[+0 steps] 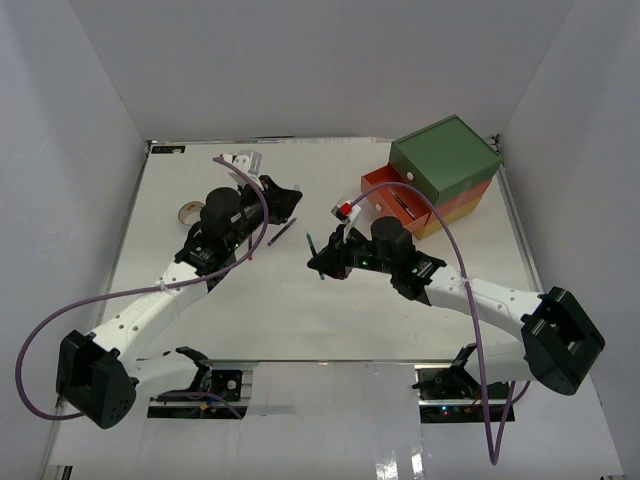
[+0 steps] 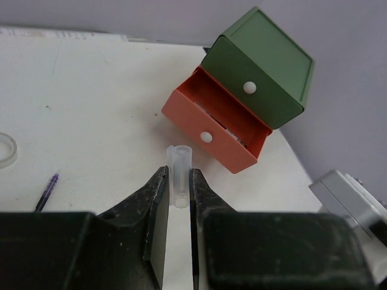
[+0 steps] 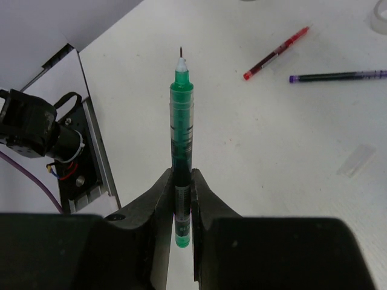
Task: Sort the stationery into containers
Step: Close the pen cap on the pen.
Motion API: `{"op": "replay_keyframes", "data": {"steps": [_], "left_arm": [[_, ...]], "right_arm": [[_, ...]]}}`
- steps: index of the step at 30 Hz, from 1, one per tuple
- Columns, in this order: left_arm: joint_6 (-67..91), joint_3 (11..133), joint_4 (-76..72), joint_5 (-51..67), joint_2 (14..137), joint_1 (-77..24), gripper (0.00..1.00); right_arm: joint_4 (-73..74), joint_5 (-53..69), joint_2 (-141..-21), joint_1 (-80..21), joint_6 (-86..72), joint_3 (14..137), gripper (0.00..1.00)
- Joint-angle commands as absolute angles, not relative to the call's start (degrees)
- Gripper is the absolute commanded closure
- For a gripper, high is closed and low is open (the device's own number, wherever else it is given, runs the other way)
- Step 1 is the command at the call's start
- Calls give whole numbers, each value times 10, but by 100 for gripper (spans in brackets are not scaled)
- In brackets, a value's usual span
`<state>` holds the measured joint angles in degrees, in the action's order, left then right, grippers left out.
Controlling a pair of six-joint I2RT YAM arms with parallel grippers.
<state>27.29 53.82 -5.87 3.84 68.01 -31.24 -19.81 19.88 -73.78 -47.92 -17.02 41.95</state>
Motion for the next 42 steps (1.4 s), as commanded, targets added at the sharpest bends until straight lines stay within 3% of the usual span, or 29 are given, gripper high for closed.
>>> {"op": "replay_keyframes", "data": {"steps": [1,9,42], "left_arm": [[293,484,-155,50,615,-314,93],[288,435,-205,43,562,-314,93],[303,416,-232,77,565,-314,92]], "right_arm": [[-276,197,-758,-491,-187,458,92],[-294,187,-784,-497,-181,486,92],[-290,128,-808,-489,-150,541,92]]}}
